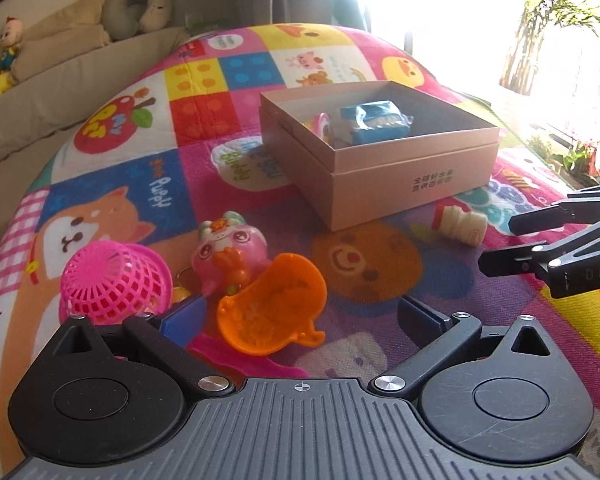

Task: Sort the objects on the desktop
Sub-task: 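Move the right tool down to the white bottle toy, then grasp the white bottle toy with the right tool and lift it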

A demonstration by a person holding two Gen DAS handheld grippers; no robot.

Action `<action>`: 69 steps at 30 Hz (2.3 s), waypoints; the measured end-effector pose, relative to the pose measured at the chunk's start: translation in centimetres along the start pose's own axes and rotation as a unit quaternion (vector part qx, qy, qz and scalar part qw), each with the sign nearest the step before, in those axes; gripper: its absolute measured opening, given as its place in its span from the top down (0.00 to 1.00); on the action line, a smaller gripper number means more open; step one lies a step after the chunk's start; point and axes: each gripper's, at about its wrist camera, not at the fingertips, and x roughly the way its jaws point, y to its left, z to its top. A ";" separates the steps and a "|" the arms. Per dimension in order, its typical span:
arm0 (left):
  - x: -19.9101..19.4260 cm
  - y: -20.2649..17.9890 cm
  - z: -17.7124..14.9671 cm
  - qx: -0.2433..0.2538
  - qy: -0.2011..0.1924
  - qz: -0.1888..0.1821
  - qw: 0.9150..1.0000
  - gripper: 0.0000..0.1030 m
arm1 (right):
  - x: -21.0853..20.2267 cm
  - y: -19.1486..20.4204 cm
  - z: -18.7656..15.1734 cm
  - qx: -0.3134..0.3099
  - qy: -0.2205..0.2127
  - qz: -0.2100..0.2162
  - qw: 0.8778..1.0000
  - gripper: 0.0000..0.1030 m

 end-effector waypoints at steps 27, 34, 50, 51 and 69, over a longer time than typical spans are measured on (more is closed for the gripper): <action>-0.1 -2.1 -0.4 0.009 0.002 -0.013 1.000 0.00 | 0.7 -0.3 -0.7 0.018 0.009 -0.026 0.999 0.00; -0.8 -2.4 -1.4 0.037 0.001 -0.001 0.999 0.00 | 0.7 -0.2 -0.9 0.011 0.008 -0.029 0.999 0.00; -1.6 1.4 -1.5 0.015 -0.002 0.066 0.998 0.00 | 0.9 0.7 -1.0 -0.015 0.012 -0.045 0.999 0.00; -1.8 1.4 -1.4 0.011 -0.003 0.051 0.999 0.00 | 0.9 0.7 -1.1 -0.015 0.012 -0.045 0.999 0.00; 0.6 -2.0 0.0 0.052 -0.006 0.019 0.998 0.35 | 0.3 1.1 -0.9 -0.027 -0.011 -0.051 0.998 0.03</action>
